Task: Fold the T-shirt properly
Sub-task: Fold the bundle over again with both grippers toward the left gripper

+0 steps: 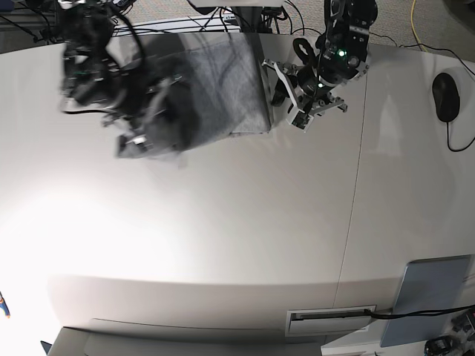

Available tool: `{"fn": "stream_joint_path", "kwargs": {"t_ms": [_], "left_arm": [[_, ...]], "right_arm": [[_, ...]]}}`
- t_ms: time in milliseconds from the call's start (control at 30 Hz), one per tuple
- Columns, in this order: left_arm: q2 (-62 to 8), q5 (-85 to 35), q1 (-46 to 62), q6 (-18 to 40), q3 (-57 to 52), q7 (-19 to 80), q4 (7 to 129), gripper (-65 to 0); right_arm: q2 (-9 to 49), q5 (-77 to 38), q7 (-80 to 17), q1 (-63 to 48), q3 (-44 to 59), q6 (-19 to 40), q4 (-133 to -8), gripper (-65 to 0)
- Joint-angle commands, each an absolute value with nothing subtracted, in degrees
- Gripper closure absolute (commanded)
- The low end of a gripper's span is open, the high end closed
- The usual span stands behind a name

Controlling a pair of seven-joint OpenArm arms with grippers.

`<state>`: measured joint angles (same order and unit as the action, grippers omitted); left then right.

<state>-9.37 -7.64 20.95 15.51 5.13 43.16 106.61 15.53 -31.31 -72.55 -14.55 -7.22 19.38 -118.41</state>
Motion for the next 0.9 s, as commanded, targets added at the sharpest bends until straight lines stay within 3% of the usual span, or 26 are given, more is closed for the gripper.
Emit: {"fn": "stream_joint_path", "kwargs": {"t_ms": [0,267,300,400,467,600,867], "left_arm": [[-9.39,-8.1,20.75,15.75,5.06,41.91,107.48,-20.6],[-9.41,-8.08,20.8,15.75,5.06,41.98,107.5,-20.6],[-9.41,-8.08,20.78,15.77,5.06,41.95,107.48,-20.6],[-9.41,-8.08,20.78,15.77,5.06,41.98,107.48,-20.6],[-9.43,-8.08,20.78,15.75,5.06,41.98,107.5,-20.6],[-9.61,-7.86,20.78,15.75,5.06,41.98,107.5,-20.6],[-14.46,-5.13,20.8,11.11,5.06,43.0,107.55,-20.6]], "right_arm": [[15.73,-30.76,-70.15,-14.11,-9.85,18.68,-119.42,0.0],[15.73,-17.21,-63.31,-12.86,-25.93,15.42,-119.42,0.0],[15.7,-16.43,-62.87,-12.38,-26.89,15.49,-119.42,-2.0],[15.68,-15.38,-62.08,-11.22,-28.6,16.08,-119.7,-18.5],[15.05,-16.88,-62.13,-11.27,-28.77,16.05,-120.75,-25.7],[13.43,-25.98,-62.59,-11.27,-28.8,18.46,-124.05,-26.1],[11.6,-23.75,-64.4,-11.27,-28.67,18.94,-129.58,-26.1]]}}
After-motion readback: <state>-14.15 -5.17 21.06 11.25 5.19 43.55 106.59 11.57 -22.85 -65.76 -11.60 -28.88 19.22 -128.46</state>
